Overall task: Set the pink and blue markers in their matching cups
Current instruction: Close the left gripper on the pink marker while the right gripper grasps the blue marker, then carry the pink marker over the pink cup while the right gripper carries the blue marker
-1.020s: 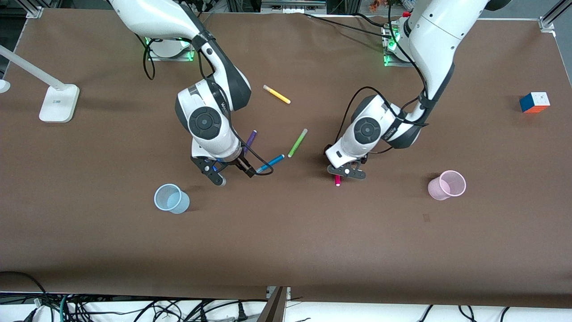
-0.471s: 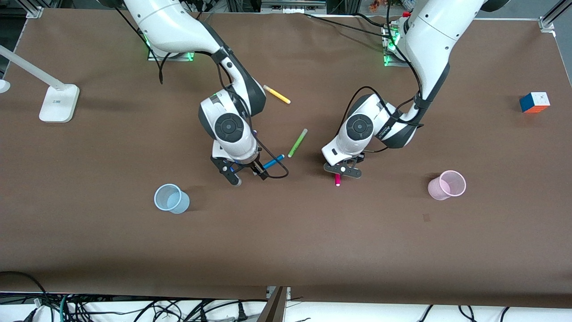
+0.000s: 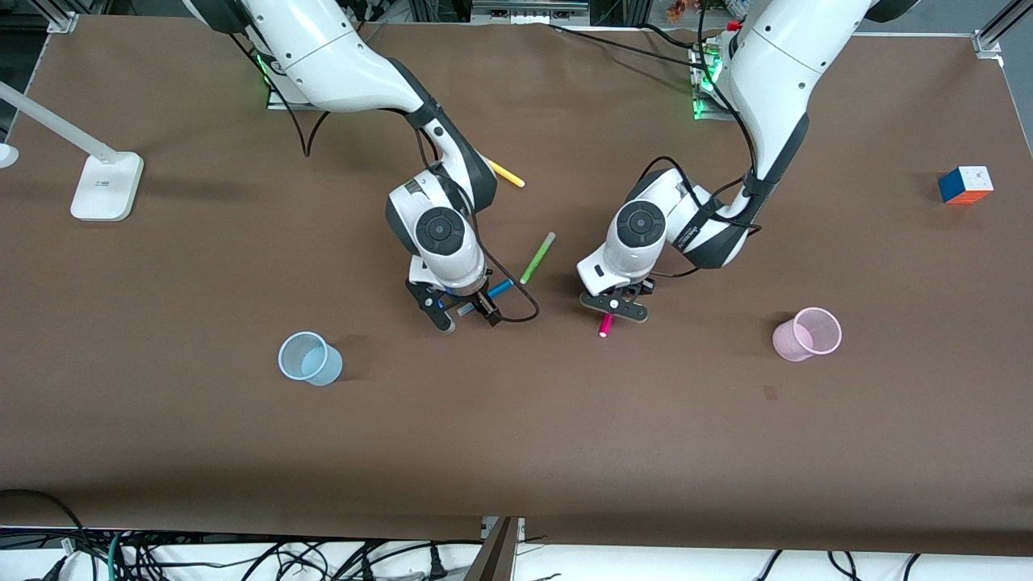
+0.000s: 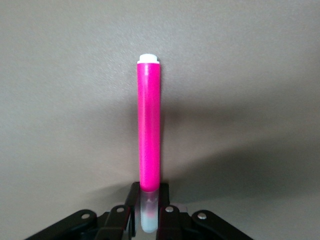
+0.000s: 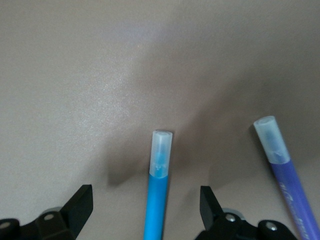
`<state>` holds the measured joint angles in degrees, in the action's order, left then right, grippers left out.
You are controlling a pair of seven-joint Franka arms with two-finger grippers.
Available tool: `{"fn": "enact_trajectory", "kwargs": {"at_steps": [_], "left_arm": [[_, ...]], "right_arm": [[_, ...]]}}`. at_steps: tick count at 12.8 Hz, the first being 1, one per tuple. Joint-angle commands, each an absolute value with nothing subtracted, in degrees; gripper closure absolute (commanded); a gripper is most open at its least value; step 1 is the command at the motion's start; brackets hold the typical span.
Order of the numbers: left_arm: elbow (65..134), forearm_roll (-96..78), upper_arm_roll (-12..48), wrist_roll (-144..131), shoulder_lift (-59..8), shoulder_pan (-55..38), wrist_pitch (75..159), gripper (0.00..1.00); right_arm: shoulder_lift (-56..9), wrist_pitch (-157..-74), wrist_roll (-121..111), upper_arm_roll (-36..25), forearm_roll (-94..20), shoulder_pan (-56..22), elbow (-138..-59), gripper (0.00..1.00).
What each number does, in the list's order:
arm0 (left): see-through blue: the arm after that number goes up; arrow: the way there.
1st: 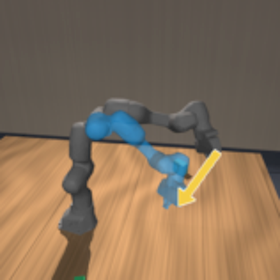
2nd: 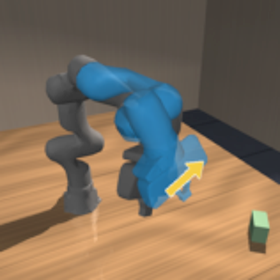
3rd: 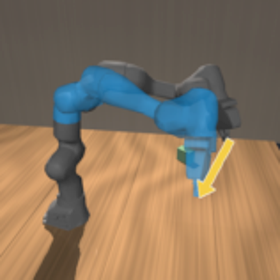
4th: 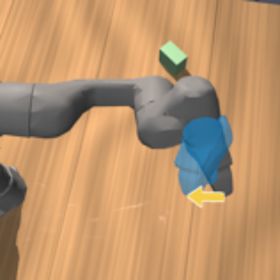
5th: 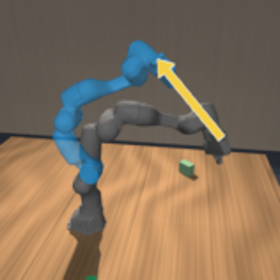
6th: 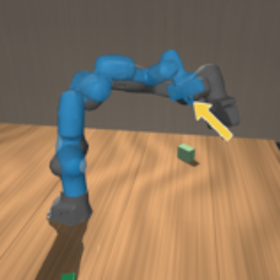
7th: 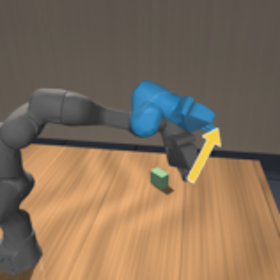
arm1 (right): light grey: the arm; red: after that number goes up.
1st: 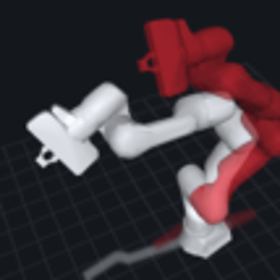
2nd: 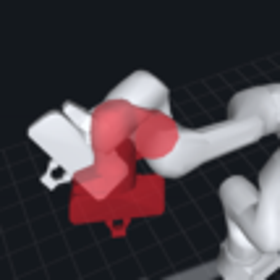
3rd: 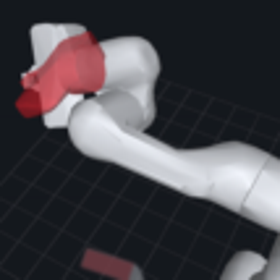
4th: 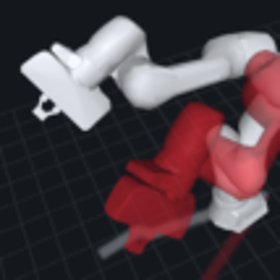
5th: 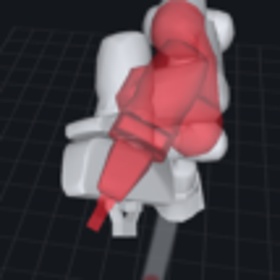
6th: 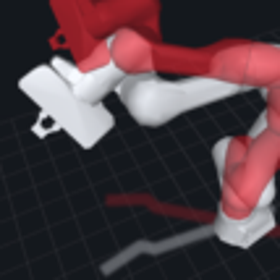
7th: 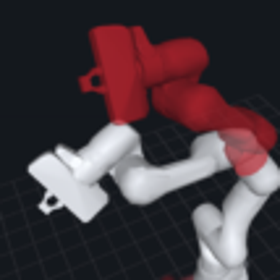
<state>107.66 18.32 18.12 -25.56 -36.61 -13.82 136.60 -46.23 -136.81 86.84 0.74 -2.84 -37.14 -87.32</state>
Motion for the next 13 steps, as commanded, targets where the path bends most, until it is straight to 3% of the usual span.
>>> {"fn": "enact_trajectory", "kwargs": {"at_steps": [1,4,8,9,12,13], "left_arm": [[107.32,20.48,17.67,-25.41,-35.25,-13.54,133.62,1.00],[101.19,20.48,16.96,-14.62,-33.05,-12.66,118.53,1.00],[88.97,22.40,16.52,1.81,-33.22,-10.12,93.92,1.00],[87.64,23.46,16.44,4.98,-33.22,-9.24,89.87,1.00],[84.64,35.63,14.16,17.88,-33.22,-8.35,78.95,1.00],[84.64,40.03,13.02,22.19,-33.22,-7.39,77.53,1.00]], "right_arm": [[-47.90,-137.99,88.16,0.18,-2.29,-38.32,-86.04,0.10],[-48.16,-138.34,88.07,0.18,-2.37,-38.32,-86.04,0.21],[-48.16,-138.43,88.07,0.26,-2.55,-38.76,-86.04,0.25],[-48.16,-138.43,88.07,0.26,-2.46,-38.76,-86.04,0.36],[-48.16,-138.78,86.75,0.26,-2.02,-38.76,-86.04,1.00],[-47.82,-138.78,85.96,0.26,-2.11,-38.59,-86.04,1.00]]}}
